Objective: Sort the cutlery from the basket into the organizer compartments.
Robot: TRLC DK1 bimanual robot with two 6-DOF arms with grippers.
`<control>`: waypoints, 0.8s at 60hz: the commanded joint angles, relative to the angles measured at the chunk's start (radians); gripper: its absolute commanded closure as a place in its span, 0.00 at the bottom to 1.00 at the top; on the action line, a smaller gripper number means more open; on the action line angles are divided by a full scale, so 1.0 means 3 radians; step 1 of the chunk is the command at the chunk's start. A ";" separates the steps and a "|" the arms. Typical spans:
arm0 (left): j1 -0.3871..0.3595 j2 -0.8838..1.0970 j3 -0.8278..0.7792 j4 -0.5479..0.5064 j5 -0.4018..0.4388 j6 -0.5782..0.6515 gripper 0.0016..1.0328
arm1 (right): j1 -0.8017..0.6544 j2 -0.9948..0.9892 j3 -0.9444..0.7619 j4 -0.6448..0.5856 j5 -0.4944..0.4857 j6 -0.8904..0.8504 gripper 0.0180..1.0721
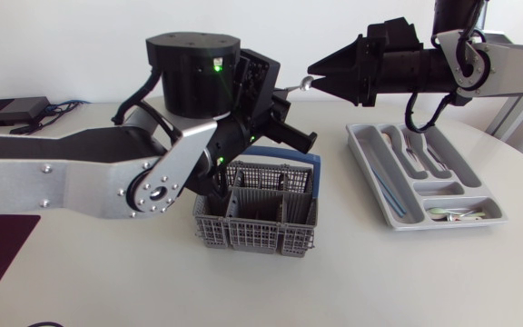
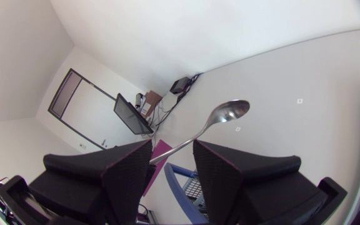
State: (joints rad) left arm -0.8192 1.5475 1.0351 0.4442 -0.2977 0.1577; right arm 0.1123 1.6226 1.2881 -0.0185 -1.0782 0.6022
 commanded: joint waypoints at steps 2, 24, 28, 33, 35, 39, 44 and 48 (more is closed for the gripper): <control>-0.0010 -0.0035 0.0103 0.0063 -0.0040 0.0052 0.97 | 0.0040 0.0093 -0.0044 0.0011 -0.0036 0.0099 0.51; -0.0066 -0.0035 0.0139 0.0094 -0.0051 0.0062 0.97 | 0.0127 0.0190 -0.0019 0.0011 -0.0036 0.0125 0.51; -0.0082 -0.0035 0.0129 0.0099 -0.0051 0.0062 0.97 | 0.0137 0.0201 -0.0009 0.0011 -0.0036 0.0125 0.51; -0.0112 -0.0040 0.0114 0.0099 -0.0056 0.0052 0.97 | 0.0152 0.0216 0.0007 0.0026 -0.0036 0.0140 0.51; -0.0128 -0.0040 0.0103 0.0104 -0.0061 0.0052 0.97 | 0.0157 0.0231 0.0017 0.0026 -0.0036 0.0145 0.51; -0.0138 -0.0040 0.0093 0.0104 -0.0066 0.0052 0.97 | 0.0157 0.0231 0.0017 0.0041 -0.0036 0.0145 0.51; -0.0138 -0.0040 0.0078 0.0104 -0.0066 0.0052 0.97 | 0.0147 0.0206 0.0017 0.0046 -0.0031 0.0145 0.51; -0.0138 -0.0035 0.0062 0.0109 -0.0066 0.0052 0.97 | 0.0137 0.0206 0.0007 0.0046 -0.0031 0.0145 0.51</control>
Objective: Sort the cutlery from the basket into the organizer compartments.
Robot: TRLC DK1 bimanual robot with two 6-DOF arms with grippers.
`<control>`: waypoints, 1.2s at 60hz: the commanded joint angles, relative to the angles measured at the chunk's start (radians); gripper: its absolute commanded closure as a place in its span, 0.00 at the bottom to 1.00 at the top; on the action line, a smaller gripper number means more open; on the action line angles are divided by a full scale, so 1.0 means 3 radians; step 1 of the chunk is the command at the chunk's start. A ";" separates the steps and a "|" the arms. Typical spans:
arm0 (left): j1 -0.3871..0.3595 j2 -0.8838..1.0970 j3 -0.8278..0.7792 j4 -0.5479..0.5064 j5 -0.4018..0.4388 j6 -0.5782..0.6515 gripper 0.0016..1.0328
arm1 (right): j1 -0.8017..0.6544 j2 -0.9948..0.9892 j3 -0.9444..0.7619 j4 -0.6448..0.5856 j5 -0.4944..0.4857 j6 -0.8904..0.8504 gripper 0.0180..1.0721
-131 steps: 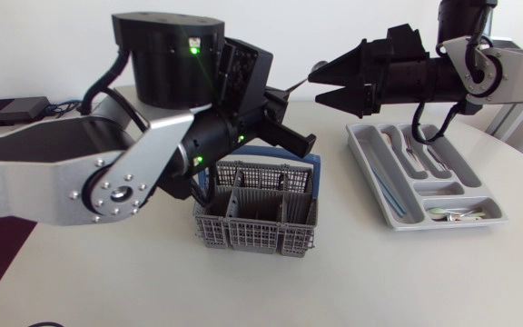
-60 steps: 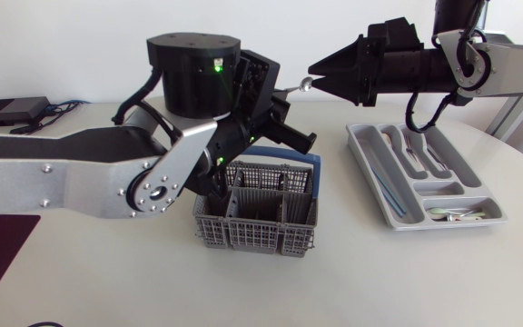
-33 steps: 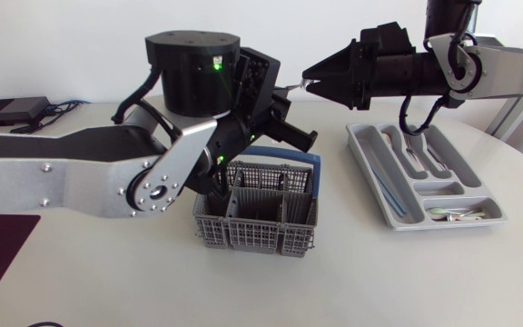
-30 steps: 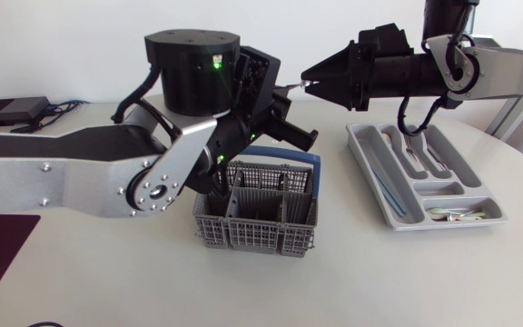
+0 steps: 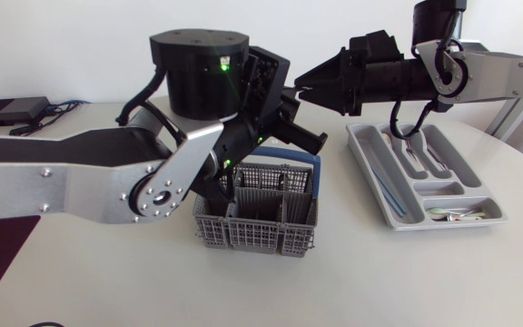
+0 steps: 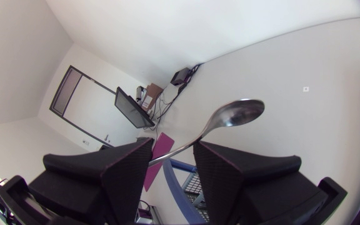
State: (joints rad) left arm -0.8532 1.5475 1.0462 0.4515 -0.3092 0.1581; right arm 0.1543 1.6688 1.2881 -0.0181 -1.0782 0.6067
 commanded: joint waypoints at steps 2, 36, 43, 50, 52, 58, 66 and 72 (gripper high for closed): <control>-0.0025 -0.0030 0.0015 0.0085 -0.0028 0.0056 0.97 | -0.0003 0.0047 0.0002 0.0050 -0.0031 0.0125 0.51; -0.0117 0.0016 -0.0153 0.0111 -0.0028 0.0081 0.97 | -0.0029 -0.0045 -0.0060 0.0112 0.0030 0.0135 0.65; -0.0132 0.0037 -0.0174 0.0116 -0.0028 0.0081 0.97 | -0.0023 -0.0076 -0.0060 0.0132 0.0051 0.0130 0.70; -0.0147 0.0057 -0.0189 0.0116 -0.0028 0.0087 0.97 | -0.0013 -0.0112 -0.0070 0.0158 0.0066 0.0130 0.74; -0.0152 0.0062 -0.0194 0.0116 -0.0028 0.0092 0.97 | -0.0008 -0.0122 -0.0070 0.0158 0.0071 0.0130 0.74; -0.0163 0.0083 -0.0215 0.0116 -0.0028 0.0087 0.97 | -0.0008 -0.0142 -0.0080 0.0183 0.0076 0.0130 0.78; -0.0178 0.0103 -0.0240 0.0121 -0.0028 0.0076 0.97 | -0.0003 -0.0173 -0.0096 0.0209 0.0097 0.0130 0.79; -0.0188 0.0119 -0.0235 0.0121 -0.0028 0.0076 0.97 | -0.0003 -0.0189 -0.0101 0.0219 0.0102 0.0130 0.82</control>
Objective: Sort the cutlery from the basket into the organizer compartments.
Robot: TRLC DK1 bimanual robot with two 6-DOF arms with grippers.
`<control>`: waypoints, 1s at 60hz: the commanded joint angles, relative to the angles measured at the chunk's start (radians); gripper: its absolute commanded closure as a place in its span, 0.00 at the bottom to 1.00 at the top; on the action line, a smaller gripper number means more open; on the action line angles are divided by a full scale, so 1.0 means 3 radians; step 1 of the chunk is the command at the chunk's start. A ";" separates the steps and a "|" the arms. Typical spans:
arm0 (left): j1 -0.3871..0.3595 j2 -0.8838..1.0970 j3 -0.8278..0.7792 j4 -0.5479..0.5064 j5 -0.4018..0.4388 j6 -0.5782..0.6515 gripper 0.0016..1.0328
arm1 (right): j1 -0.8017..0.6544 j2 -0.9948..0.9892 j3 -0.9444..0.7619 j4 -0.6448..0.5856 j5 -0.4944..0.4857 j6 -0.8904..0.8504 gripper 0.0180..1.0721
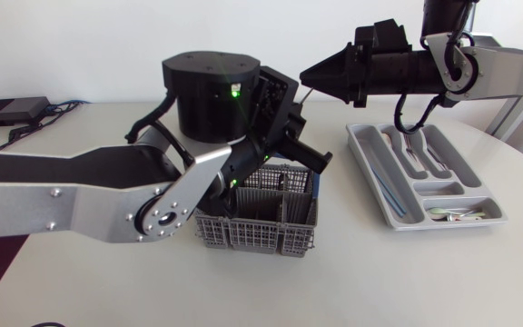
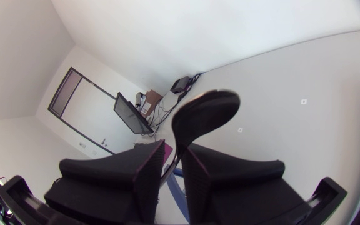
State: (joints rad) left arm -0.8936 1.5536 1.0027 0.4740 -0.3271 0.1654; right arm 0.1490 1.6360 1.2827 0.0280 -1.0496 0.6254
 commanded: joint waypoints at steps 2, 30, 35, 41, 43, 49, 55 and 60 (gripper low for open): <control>-0.0053 0.0098 -0.0090 0.0046 0.0032 0.0047 0.97 | 0.0020 -0.0084 -0.0083 0.0070 0.0006 0.0068 0.83; -0.0074 0.0073 -0.0065 0.0041 0.0032 0.0052 0.79 | 0.0076 -0.0094 -0.0052 -0.0047 0.0078 -0.0034 0.93; -0.0043 0.0006 -0.0019 -0.0026 0.0032 0.0057 0.61 | 0.0076 -0.0094 -0.0037 -0.0114 0.0088 -0.0080 0.93; 0.0003 -0.0096 0.0058 -0.0138 0.0032 0.0073 0.43 | 0.0071 -0.0089 -0.0011 -0.0206 0.0093 -0.0142 0.93; 0.0018 -0.0137 0.0084 -0.0189 0.0032 0.0078 0.39 | 0.0071 -0.0089 -0.0006 -0.0226 0.0093 -0.0162 0.93; 0.0023 -0.0244 0.0099 -0.0250 0.0032 0.0154 0.27 | 0.0066 -0.0110 0.0071 -0.0462 0.0114 -0.0341 0.93; 0.0085 -0.0403 0.0140 -0.0373 0.0032 0.0190 0.22 | 0.0040 -0.0125 0.0178 -0.0799 0.0165 -0.0638 0.93; 0.0172 -0.0433 0.0247 -0.0568 0.0032 0.0226 0.17 | 0.0015 -0.0120 0.0265 -0.1085 0.0211 -0.0904 0.93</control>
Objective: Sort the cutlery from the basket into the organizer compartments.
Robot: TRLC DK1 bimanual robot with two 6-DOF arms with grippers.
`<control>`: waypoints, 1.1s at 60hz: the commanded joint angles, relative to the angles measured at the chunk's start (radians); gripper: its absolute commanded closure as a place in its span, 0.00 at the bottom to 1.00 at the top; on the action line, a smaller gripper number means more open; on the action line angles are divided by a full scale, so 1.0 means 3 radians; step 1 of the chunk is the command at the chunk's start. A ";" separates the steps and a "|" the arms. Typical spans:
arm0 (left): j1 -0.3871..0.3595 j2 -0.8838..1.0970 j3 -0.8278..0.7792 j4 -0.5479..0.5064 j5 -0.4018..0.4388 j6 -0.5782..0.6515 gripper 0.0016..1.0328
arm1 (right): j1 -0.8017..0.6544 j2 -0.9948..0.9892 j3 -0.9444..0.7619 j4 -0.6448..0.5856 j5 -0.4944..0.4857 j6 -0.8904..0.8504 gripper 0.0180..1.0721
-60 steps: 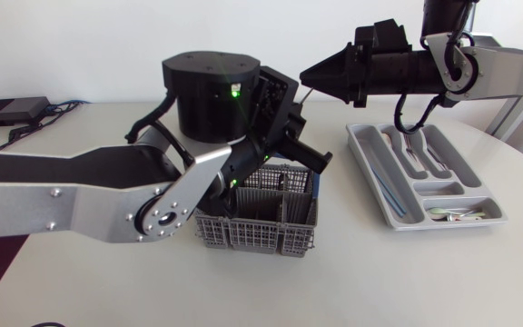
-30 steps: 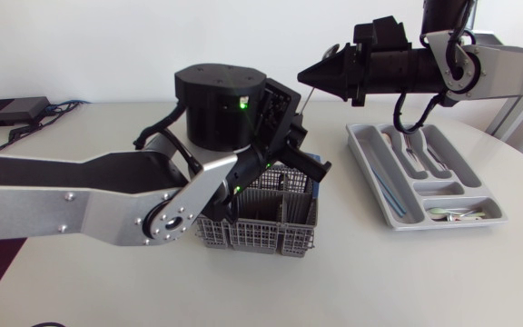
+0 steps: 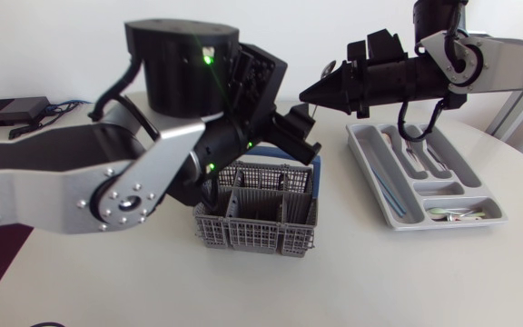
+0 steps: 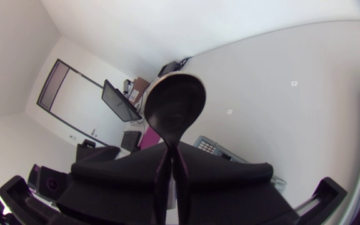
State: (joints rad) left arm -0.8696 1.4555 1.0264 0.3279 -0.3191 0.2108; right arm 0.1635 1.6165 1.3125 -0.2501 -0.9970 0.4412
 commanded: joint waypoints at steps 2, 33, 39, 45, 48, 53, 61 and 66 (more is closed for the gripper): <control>0.0132 -0.0127 0.0199 -0.0142 0.0005 0.0075 0.17 | -0.0034 -0.0050 0.0212 -0.0358 0.0102 -0.0509 0.93; 0.0690 -0.0378 0.0286 -0.0853 0.0118 0.0110 0.10 | -0.0611 -0.0009 0.0570 -0.1887 0.0705 -0.2744 0.93; 0.0761 -0.0413 0.0260 -0.0919 0.0148 0.0116 0.09 | -0.0724 0.0011 0.0493 -0.1994 0.0874 -0.3163 0.93; 0.0823 -0.0419 0.0265 -0.1026 0.0148 0.0136 0.08 | -0.0877 0.0037 0.0396 -0.2061 0.1022 -0.3577 0.93; 0.0843 -0.0419 0.0276 -0.1072 0.0148 0.0151 0.08 | -0.0964 0.0047 0.0360 -0.2066 0.1079 -0.3751 0.93; 0.0879 -0.0424 0.0276 -0.1149 0.0148 0.0172 0.08 | -0.1107 0.0062 0.0309 -0.2086 0.1206 -0.4073 0.93; 0.0915 -0.0439 0.0271 -0.1277 0.0148 0.0208 0.08 | -0.1332 0.0134 0.0217 -0.2148 0.1416 -0.4692 0.93; 0.0940 -0.0454 0.0260 -0.1354 0.0148 0.0233 0.07 | -0.1460 0.0190 0.0109 -0.2148 0.1600 -0.5106 0.93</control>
State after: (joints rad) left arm -0.5983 1.3434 1.0897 -0.0635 -0.2775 0.2619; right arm -0.2436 1.6360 1.3911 -0.8719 -0.5442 -0.9421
